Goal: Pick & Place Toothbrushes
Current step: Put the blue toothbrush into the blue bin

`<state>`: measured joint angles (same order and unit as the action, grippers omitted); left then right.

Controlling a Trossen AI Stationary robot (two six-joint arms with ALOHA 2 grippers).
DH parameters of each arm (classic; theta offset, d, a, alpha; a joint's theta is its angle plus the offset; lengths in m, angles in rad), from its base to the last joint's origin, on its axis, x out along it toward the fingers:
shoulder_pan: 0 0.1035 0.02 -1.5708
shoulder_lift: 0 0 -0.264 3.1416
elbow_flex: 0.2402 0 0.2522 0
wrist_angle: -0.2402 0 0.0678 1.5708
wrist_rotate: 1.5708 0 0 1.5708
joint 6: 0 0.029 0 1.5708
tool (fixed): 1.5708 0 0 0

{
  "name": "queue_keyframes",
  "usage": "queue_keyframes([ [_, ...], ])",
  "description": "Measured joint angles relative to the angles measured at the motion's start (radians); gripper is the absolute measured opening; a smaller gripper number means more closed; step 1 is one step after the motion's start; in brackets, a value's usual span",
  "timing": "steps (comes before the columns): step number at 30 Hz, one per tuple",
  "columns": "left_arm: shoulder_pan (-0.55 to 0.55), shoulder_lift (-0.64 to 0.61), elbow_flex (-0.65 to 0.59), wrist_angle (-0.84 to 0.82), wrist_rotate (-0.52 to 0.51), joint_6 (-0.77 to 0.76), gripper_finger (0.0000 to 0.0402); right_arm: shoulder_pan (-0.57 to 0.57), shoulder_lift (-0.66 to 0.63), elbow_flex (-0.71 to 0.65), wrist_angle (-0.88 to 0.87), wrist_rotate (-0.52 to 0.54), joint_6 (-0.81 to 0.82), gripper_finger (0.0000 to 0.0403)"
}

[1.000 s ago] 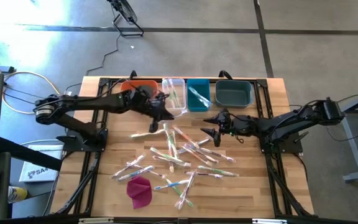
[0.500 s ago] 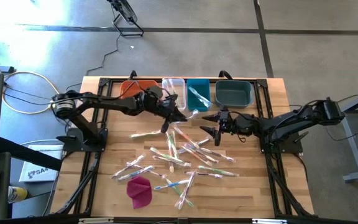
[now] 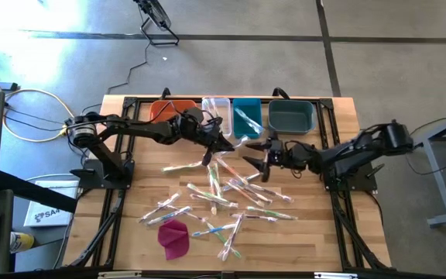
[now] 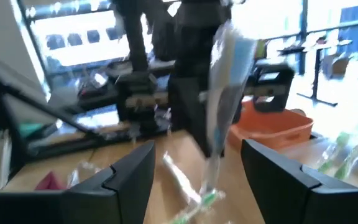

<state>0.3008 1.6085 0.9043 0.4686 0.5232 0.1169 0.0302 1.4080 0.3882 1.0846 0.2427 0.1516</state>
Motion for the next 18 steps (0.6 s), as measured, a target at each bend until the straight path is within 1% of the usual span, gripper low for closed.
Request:
queue_keyframes([
  [2,0.0,0.0,0.0,0.0,0.0,0.0,0.001,-0.003,0.041,0.0,0.059,0.039,0.0,0.0231],
  [4,0.0,0.0,0.0,0.0,0.0,0.0,0.001,-0.013,0.076,0.0,0.108,0.045,0.0,0.0231],
  [8,0.0,0.0,0.0,-0.003,0.001,0.0,0.001,-0.044,0.123,0.001,0.201,-0.014,0.006,0.0231],
  [13,0.0,0.0,0.0,-0.014,0.001,0.0,0.001,-0.064,0.157,0.054,0.2,-0.048,0.003,0.0231],
  [15,0.0,0.0,0.0,-0.017,0.001,0.0,0.001,-0.067,0.17,0.078,0.199,-0.077,-0.002,0.0231],
  [18,0.0,0.0,0.0,-0.023,0.001,0.0,0.001,-0.071,0.188,0.112,0.186,-0.094,-0.015,0.0223],
])
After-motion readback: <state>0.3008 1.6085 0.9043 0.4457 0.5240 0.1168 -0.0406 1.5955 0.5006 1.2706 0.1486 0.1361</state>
